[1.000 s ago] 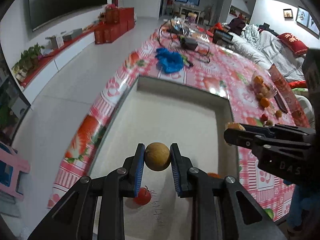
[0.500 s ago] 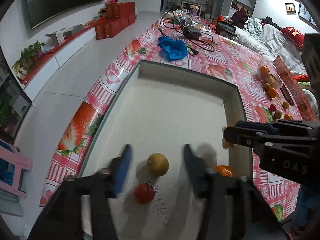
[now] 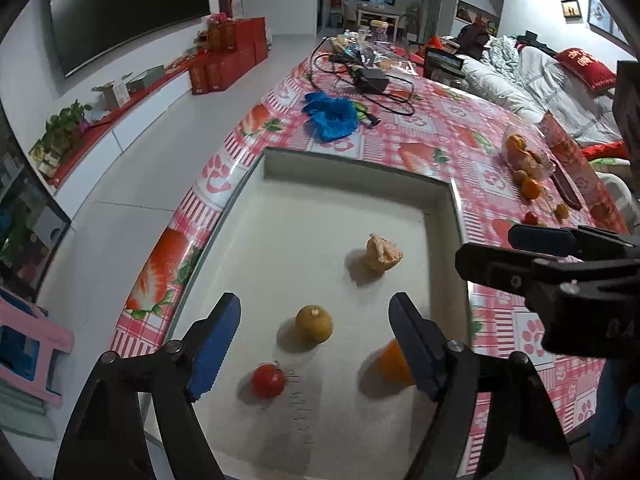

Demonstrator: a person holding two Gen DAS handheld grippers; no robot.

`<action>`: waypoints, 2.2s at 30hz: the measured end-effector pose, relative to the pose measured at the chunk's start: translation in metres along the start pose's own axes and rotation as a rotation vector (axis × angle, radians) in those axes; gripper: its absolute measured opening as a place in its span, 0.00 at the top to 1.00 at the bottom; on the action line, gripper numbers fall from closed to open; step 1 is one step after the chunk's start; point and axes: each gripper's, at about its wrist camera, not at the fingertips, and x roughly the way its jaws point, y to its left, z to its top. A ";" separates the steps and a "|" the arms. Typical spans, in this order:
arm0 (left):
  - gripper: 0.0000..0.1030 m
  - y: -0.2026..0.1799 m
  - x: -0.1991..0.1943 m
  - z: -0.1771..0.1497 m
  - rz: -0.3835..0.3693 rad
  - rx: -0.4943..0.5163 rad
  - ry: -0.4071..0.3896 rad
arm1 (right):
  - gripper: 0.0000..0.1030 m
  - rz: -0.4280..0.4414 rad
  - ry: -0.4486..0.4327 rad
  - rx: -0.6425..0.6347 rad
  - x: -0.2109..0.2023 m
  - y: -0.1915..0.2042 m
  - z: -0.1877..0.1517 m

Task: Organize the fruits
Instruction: 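Carry both fruits over the white tray and open both tools, then move both tools back toward the fruits on the tablecloth, then grasp a red tomato with the left tool while the right grasps a mandarin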

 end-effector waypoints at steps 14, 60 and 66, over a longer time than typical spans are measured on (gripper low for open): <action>0.21 -0.084 -0.024 0.020 -0.064 0.137 -0.020 | 0.00 -0.020 -0.076 0.179 -0.046 -0.087 -0.023; 0.74 -0.272 0.099 0.014 -0.159 0.348 0.129 | 0.00 -0.428 0.020 0.341 -0.048 -0.265 -0.114; 0.75 -0.264 0.100 0.016 -0.168 0.323 0.129 | 0.00 -0.384 0.014 0.321 -0.039 -0.260 -0.097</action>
